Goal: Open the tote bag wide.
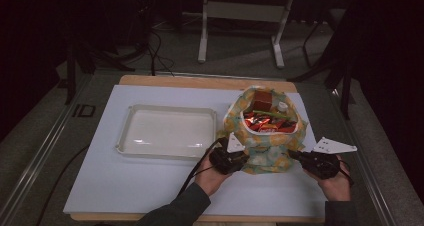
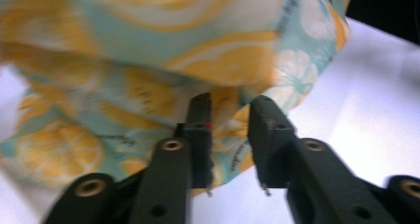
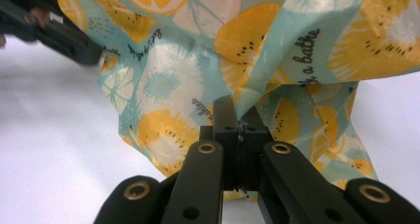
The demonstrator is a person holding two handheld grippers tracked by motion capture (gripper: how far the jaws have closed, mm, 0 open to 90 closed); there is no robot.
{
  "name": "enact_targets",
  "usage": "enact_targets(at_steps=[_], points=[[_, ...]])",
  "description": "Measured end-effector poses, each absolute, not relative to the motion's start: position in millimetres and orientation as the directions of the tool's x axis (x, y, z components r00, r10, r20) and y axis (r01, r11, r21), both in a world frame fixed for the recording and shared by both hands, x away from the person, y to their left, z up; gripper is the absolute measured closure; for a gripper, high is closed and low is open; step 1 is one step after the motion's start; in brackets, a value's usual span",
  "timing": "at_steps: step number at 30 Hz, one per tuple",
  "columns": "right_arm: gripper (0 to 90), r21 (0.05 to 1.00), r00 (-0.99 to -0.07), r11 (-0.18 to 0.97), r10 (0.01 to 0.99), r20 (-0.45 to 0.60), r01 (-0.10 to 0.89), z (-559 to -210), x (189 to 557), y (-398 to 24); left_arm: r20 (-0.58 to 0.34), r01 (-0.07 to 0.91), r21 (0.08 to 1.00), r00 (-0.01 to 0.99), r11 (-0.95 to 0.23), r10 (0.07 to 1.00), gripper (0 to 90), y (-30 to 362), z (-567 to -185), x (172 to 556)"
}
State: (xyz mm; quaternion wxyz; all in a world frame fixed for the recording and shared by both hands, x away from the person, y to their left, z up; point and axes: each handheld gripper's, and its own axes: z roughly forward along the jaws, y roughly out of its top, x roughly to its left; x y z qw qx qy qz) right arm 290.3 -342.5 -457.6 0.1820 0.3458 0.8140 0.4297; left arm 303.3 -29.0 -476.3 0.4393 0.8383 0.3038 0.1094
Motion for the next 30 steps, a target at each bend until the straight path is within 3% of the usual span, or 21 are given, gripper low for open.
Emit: enact_targets(at_steps=[8,15,30], points=[[90.0,0.822,-0.699,0.396,0.715,0.003,0.41,-458.6,290.0,-341.9,-0.164,0.461,0.824,0.752,-0.331,0.639,51.2,4.7,-455.7,317.4],[90.0,0.821,-0.702,0.398,0.712,0.005,0.41,-458.9,290.2,-341.8,-0.166,0.451,0.841,0.741,-0.299,0.651,41.8,23.7,-440.6,326.6],[90.0,0.82,-0.715,0.41,0.699,-0.002,0.399,-457.1,289.2,-338.7,-0.184,0.4,0.886,0.767,-0.234,0.614,39.6,23.7,-407.5,353.4]])
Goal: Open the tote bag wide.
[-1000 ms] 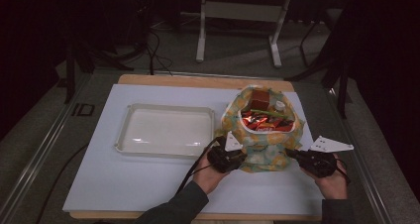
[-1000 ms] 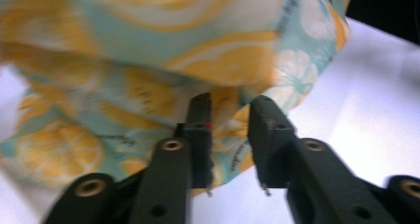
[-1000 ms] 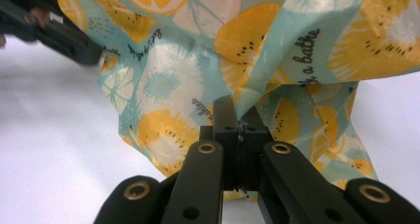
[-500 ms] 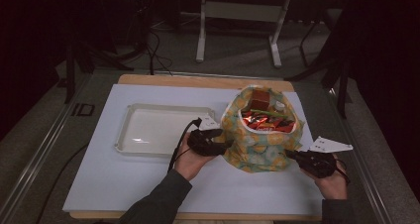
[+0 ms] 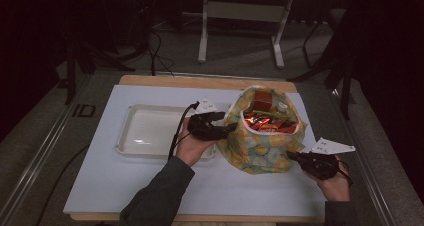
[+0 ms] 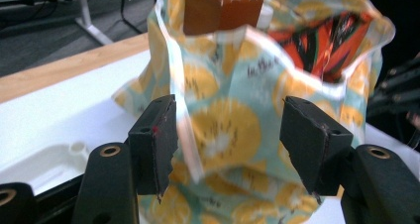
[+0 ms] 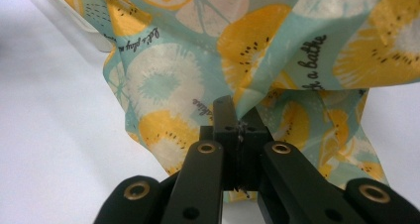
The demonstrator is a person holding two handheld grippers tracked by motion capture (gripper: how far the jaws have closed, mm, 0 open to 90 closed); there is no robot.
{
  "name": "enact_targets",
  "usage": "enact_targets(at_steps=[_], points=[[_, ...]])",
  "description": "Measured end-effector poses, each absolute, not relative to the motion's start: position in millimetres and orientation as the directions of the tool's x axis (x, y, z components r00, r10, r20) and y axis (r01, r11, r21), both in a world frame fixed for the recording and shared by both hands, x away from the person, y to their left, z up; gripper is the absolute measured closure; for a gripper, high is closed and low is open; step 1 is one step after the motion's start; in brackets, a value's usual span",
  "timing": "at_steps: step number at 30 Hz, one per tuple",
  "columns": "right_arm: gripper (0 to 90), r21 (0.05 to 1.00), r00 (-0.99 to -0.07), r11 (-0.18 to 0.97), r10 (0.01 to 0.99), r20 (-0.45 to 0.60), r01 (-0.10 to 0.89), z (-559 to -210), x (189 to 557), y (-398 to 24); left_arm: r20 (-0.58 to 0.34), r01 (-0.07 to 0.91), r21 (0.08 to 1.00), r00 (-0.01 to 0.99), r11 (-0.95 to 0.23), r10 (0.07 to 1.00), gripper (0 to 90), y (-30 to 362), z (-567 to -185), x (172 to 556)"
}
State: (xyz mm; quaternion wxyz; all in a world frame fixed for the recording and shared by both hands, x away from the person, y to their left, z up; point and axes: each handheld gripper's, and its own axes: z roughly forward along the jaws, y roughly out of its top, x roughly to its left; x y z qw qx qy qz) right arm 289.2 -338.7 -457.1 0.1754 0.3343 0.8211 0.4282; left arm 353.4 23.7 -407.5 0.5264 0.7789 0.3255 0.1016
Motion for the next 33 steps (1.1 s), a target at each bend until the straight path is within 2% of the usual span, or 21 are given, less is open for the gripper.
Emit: enact_targets(at_steps=[4,6,7,10,14,21,25,28,33], points=[[90.0,0.823,-0.72,0.413,0.694,-0.007,0.39,-454.9,288.0,-336.0,-0.163,0.397,0.879,0.771,-0.264,0.616,46.8,15.2,-407.3,355.2],[90.0,0.824,-0.722,0.414,0.692,-0.008,0.387,-454.3,287.7,-335.3,-0.151,0.398,0.875,0.764,-0.275,0.627,56.0,13.5,-407.1,355.8],[90.0,0.825,-0.724,0.415,0.69,-0.011,0.383,-453.7,287.4,-335.2,-0.142,0.392,0.877,0.762,-0.276,0.631,65.1,13.8,-406.6,355.5],[90.0,0.828,-0.726,0.416,0.687,-0.016,0.375,-452.5,286.7,-334.7,-0.119,0.378,0.885,0.749,-0.273,0.652,79.5,15.0,-404.2,353.4],[89.9,0.834,-0.727,0.416,0.686,-0.025,0.363,-450.6,285.8,-333.5,-0.084,0.335,0.908,0.734,-0.252,0.674,88.6,21.0,-396.9,346.8],[89.9,0.838,-0.732,0.418,0.681,-0.033,0.351,-448.0,284.3,-329.7,-0.041,0.299,0.92,0.719,-0.255,0.694,88.2,24.1,-384.9,342.7],[89.9,0.835,-0.738,0.426,0.674,-0.036,0.349,-448.3,284.4,-329.2,-0.069,0.331,0.913,0.703,-0.239,0.708,77.9,24.5,-388.4,351.8],[90.0,0.835,-0.738,0.425,0.674,-0.033,0.351,-448.4,284.4,-330.0,-0.083,0.357,0.905,0.679,-0.229,0.729,66.3,23.3,-391.7,358.7],[89.9,0.832,-0.741,0.428,0.671,-0.031,0.353,-448.9,284.7,-330.1,-0.154,0.408,0.892,0.681,-0.196,0.716,57.3,22.3,-395.9,373.0]])
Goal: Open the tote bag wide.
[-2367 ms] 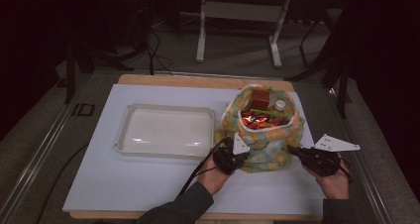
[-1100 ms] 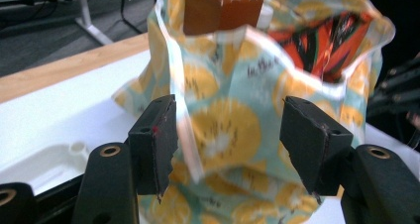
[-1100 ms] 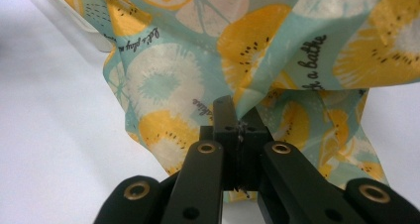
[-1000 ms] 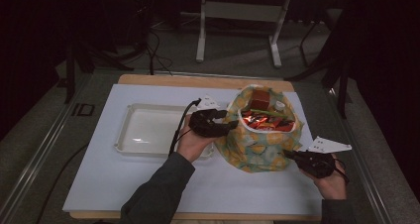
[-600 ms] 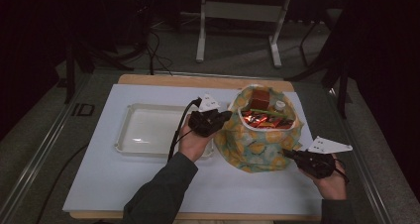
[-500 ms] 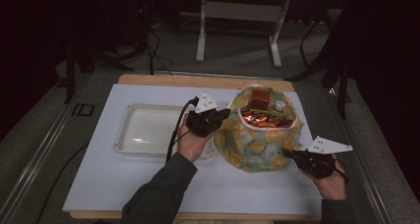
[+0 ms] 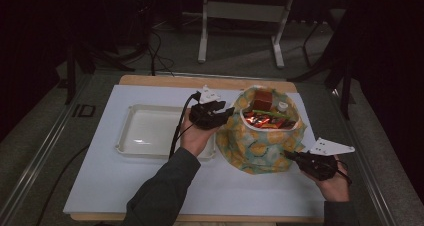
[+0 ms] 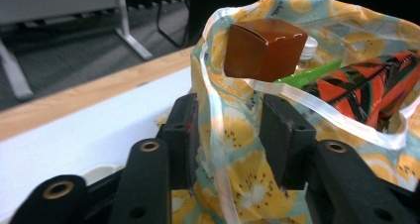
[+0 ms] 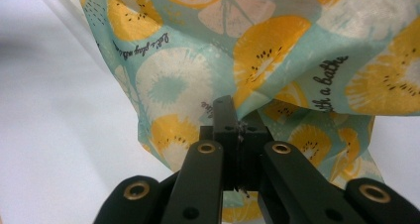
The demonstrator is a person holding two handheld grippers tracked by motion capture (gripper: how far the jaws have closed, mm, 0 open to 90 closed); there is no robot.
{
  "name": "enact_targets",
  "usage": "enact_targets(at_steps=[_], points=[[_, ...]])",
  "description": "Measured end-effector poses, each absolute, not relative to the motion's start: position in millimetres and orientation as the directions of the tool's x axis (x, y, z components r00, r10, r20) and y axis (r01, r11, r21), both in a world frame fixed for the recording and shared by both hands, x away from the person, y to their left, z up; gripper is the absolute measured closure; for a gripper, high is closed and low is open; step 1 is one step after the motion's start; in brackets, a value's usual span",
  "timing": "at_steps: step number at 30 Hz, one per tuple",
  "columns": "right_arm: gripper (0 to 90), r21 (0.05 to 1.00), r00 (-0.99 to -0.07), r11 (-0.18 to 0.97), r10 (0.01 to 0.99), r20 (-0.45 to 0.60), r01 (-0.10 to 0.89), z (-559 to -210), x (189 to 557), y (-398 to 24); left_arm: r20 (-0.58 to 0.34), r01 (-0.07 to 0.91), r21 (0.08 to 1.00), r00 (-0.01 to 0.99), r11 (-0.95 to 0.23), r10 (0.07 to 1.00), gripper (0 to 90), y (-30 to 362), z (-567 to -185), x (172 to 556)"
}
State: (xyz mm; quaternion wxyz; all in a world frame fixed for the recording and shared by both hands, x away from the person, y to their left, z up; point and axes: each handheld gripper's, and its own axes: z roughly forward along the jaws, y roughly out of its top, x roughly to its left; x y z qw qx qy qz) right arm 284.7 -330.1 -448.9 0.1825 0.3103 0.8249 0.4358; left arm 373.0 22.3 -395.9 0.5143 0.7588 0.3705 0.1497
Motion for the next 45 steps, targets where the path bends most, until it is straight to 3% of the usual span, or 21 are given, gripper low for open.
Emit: enact_targets(at_steps=[5,11,14,19,21,32,45], points=[[89.9,0.831,-0.746,0.433,0.665,-0.032,0.35,-449.9,285.3,-329.7,-0.196,0.439,0.879,0.69,-0.188,0.697,50.4,18.4,-400.5,381.8],[89.9,0.829,-0.746,0.433,0.665,-0.029,0.353,-450.6,285.7,-330.0,-0.227,0.485,0.851,0.686,-0.202,0.691,49.6,8.7,-406.8,392.2],[89.8,0.83,-0.746,0.432,0.665,-0.028,0.354,-450.8,285.8,-330.1,-0.23,0.504,0.835,0.685,-0.221,0.691,57.9,5.7,-408.3,395.1],[89.8,0.829,-0.745,0.431,0.666,-0.026,0.356,-451.3,285.7,-330.5,-0.137,0.463,0.834,0.702,-0.302,0.698,84.7,-4.6,-402.5,392.1],[89.8,0.829,-0.745,0.43,0.666,-0.025,0.357,-451.2,285.6,-331.0,-0.13,0.452,0.841,0.703,-0.299,0.699,88.6,-4.3,-398.2,390.4],[89.8,0.829,-0.743,0.43,0.669,-0.028,0.356,-451.4,285.9,-331.3,-0.051,0.343,0.902,0.689,-0.263,0.723,89.3,6.2,-371.2,373.8],[89.9,0.806,-0.715,0.433,0.699,-0.018,0.404,-461.7,291.2,-336.0,-0.028,0.205,0.947,0.821,-0.248,0.57,89.2,-6.7,-360.5,321.0]])
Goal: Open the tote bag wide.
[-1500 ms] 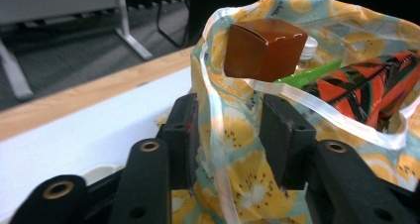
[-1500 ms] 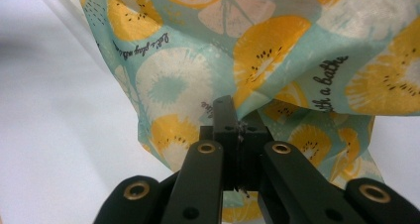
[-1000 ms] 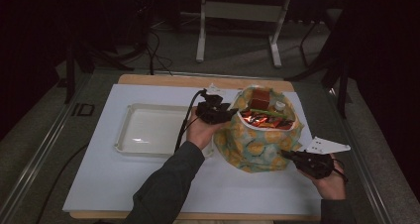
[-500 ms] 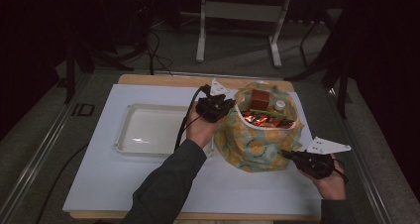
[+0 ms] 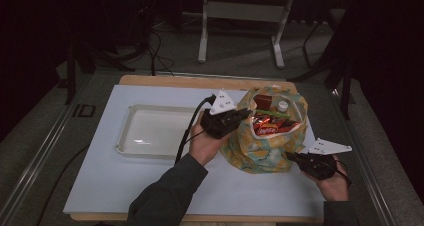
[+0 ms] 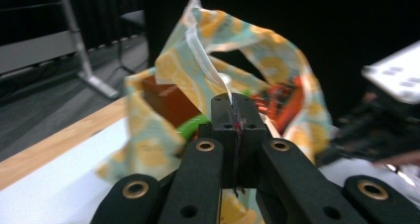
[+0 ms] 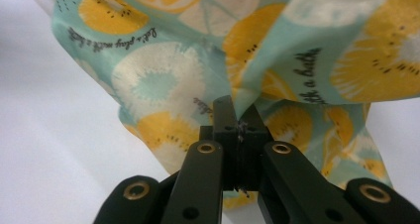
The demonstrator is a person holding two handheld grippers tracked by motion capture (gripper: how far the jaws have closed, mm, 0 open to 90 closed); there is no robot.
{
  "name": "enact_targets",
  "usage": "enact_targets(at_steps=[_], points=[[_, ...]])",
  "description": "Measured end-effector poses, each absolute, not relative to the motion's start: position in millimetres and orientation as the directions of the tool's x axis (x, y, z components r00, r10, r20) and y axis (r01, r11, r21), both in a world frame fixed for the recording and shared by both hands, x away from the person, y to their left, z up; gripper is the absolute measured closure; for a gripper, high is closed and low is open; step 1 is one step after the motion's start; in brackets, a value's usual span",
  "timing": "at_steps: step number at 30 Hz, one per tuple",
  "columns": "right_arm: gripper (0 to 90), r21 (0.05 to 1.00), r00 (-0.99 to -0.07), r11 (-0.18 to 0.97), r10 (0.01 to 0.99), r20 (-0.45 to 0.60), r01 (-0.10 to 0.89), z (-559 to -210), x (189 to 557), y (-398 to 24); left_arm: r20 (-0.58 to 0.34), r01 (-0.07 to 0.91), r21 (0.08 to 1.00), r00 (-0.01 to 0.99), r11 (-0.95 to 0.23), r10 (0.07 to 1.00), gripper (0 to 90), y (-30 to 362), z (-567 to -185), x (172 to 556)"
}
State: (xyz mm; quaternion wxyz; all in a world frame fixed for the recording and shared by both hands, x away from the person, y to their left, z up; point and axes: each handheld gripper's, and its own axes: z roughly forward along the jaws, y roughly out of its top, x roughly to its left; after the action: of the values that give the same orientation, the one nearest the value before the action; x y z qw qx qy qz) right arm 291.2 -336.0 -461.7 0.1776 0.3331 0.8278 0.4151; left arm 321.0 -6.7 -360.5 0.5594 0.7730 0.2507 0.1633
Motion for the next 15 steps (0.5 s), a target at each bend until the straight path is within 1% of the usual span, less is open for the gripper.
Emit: enact_targets(at_steps=[1,2,3,5,6,7,8,10,11,12,13,14,15], points=[[89.9,0.799,-0.712,0.44,0.702,-0.021,0.41,-463.9,292.4,-336.6,-0.028,0.205,0.947,0.821,-0.248,0.57,89.2,-6.7,-360.5,321.0],[89.9,0.792,-0.705,0.441,0.709,-0.019,0.422,-466.3,293.3,-336.9,-0.023,0.191,0.947,0.841,-0.257,0.541,89.2,-10.0,-364.7,315.1],[89.9,0.792,-0.705,0.441,0.709,-0.019,0.422,-466.3,293.3,-336.9,-0.023,0.191,0.947,0.841,-0.257,0.541,89.1,-10.0,-364.7,315.1],[89.9,0.771,-0.691,0.448,0.723,-0.015,0.452,-474.1,297.2,-338.4,-0.028,0.188,0.945,0.86,-0.266,0.509,89.1,-14.0,-372.0,311.8],[89.9,0.765,-0.687,0.449,0.726,-0.012,0.461,-476.7,298.8,-339.1,-0.026,0.179,0.942,0.882,-0.284,0.47,89.1,-18.6,-381.9,309.4],[89.9,0.765,-0.687,0.449,0.726,-0.012,0.461,-476.7,298.8,-339.1,-0.026,0.179,0.942,0.882,-0.284,0.47,89.1,-18.6,-381.9,309.4],[89.9,0.753,-0.678,0.444,0.735,0.003,0.485,-481.1,301.2,-340.0,-0.005,0.163,0.934,0.896,-0.318,0.445,89.1,-23.0,-392.2,306.6],[89.8,0.746,-0.672,0.444,0.74,0.007,0.497,-482.5,301.7,-340.3,-0.004,0.162,0.93,0.901,-0.329,0.434,89.1,-25.1,-397.3,305.7],[87.3,0.744,-0.665,0.442,0.747,0.004,0.501,-483.7,302.4,-341.7,-0.002,0.163,0.925,0.905,-0.343,0.425,89.1,-26.6,-402.1,305.3],[83.4,0.747,-0.658,0.435,0.753,0.004,0.503,-483.0,302.3,-342.6,-0.004,0.174,0.913,0.908,-0.37,0.418,89.1,-29.3,-411.5,305.7],[79.8,0.752,-0.653,0.429,0.757,0.003,0.501,-481.8,302.1,-344.1,-0.004,0.174,0.913,0.908,-0.37,0.418,89.1,-29.3,-411.5,305.7],[76.0,0.758,-0.65,0.42,0.76,0.007,0.499,-479.8,301.5,-345.8,-0.009,0.186,0.904,0.909,-0.386,0.417,89.0,-31.2,-420.0,306.5],[76.0,0.758,-0.65,0.42,0.76,0.007,0.499,-479.8,301.5,-345.8,-0.009,0.186,0.904,0.909,-0.386,0.417,89.0,-31.2,-420.0,306.5]])
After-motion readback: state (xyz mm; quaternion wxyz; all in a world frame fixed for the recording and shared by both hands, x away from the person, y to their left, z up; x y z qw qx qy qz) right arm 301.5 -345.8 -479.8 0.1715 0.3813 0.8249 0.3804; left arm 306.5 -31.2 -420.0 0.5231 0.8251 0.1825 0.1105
